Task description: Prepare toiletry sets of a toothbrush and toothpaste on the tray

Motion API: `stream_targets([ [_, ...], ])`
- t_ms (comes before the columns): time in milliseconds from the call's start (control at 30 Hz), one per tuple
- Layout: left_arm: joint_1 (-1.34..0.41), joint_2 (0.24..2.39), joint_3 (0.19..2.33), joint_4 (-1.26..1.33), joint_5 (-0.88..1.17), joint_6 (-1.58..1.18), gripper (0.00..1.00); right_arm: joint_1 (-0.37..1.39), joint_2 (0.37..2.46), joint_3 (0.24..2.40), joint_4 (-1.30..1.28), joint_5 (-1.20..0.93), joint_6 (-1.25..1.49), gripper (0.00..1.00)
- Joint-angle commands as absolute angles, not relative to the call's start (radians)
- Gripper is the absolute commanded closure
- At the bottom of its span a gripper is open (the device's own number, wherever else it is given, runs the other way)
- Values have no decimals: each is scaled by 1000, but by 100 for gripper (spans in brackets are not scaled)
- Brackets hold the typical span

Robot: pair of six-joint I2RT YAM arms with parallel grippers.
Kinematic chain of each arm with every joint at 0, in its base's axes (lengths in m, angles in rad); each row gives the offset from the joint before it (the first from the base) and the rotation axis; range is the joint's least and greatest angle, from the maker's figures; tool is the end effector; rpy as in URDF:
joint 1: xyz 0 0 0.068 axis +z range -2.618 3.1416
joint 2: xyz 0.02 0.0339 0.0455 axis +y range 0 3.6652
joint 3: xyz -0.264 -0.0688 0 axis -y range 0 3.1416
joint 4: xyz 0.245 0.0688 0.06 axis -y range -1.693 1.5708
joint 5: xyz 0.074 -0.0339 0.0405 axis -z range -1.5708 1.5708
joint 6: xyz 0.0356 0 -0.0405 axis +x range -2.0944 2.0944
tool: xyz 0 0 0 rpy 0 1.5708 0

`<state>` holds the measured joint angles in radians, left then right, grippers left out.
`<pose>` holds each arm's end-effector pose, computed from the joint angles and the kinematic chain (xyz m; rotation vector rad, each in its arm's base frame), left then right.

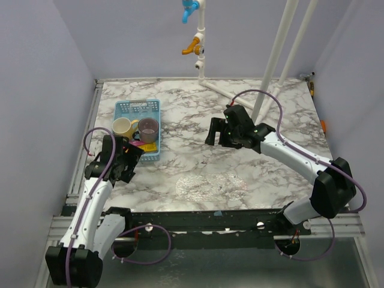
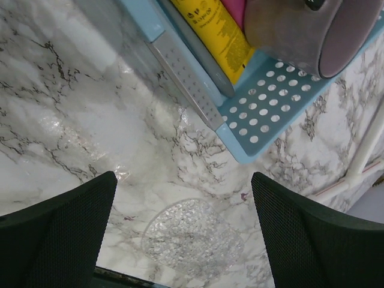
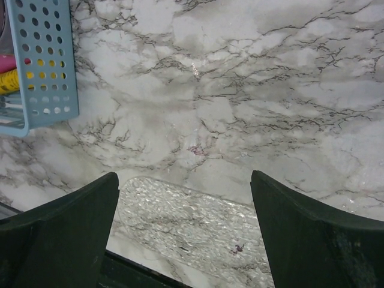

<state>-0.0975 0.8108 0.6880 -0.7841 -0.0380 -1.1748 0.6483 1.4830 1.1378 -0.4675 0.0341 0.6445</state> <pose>0.1555 -0.0139 0.2481 -1.3192 2.1750 -0.4821 0.2582 0.1941 0.2705 0.0120 2.4597 0.5566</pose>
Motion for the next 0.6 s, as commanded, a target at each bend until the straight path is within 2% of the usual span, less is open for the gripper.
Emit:
stream_targets([
  [0,-57,868,701,-791,-15,-1244,7,652,1455,1116,-516,8,623,7],
  [567,42,1147,858,-764,-22,-1226,17,652,1374,1042,-529,17,623,7],
])
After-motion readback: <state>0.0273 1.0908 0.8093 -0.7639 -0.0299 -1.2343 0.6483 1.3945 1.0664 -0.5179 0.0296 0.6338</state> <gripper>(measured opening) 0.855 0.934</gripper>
